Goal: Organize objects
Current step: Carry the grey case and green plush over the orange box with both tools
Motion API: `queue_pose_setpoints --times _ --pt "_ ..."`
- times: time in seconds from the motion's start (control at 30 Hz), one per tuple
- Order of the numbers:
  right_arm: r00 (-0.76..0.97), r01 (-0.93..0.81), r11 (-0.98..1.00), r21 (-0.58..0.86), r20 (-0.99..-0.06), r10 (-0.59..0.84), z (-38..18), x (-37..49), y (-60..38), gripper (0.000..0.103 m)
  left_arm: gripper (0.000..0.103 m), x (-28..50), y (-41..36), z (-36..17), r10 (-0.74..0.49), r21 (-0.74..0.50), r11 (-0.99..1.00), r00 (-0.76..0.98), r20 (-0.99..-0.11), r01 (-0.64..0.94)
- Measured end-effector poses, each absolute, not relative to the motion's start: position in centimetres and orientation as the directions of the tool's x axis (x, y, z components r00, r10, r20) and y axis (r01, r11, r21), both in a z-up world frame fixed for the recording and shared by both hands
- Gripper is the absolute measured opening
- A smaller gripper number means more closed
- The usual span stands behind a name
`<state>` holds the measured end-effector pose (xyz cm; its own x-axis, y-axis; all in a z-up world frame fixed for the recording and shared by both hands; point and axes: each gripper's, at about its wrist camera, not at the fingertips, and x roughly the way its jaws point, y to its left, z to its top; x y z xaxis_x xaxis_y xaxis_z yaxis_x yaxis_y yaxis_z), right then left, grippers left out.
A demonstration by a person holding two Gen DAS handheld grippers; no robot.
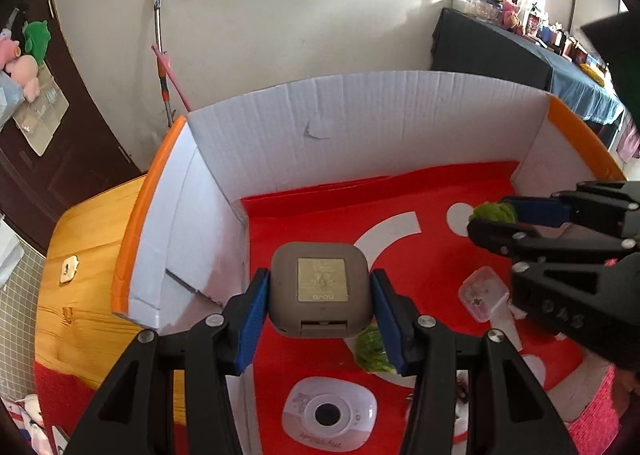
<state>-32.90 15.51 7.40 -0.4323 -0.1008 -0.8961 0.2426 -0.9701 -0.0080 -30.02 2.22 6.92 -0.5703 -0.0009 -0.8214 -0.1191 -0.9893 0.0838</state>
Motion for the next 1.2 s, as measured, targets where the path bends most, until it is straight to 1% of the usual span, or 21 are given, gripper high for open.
queue_pose_setpoints --times 0.13,0.27,0.63,0.87,1.2 --pt "-0.44 0.242 -0.969 -0.051 -0.896 -0.063 7.2 -32.9 15.4 0.031 0.052 -29.4 2.5 7.3 -0.005 0.093 -0.988 -0.582 -0.814 -0.122" --pt "-0.454 0.237 -0.967 -0.096 -0.89 -0.023 7.2 -32.8 15.5 0.031 0.052 -29.3 3.7 7.4 -0.031 0.134 -0.983 -0.599 -0.8 -0.128" --pt "-0.459 0.245 -0.952 -0.185 -0.887 0.054 6.4 -32.9 15.7 0.031 0.052 -31.3 5.1 5.2 -0.108 0.206 -0.972 -0.575 -0.811 -0.109" --pt "-0.443 0.265 -0.938 -0.225 -0.892 0.089 5.2 -33.7 15.0 0.031 0.052 -32.6 4.3 3.9 -0.095 0.162 -0.983 -0.513 -0.853 -0.089" --pt "-0.435 0.28 -0.927 -0.248 -0.894 0.108 4.5 -33.5 14.8 0.032 0.054 -33.2 3.0 4.2 -0.06 0.113 -0.991 -0.493 -0.868 -0.078"
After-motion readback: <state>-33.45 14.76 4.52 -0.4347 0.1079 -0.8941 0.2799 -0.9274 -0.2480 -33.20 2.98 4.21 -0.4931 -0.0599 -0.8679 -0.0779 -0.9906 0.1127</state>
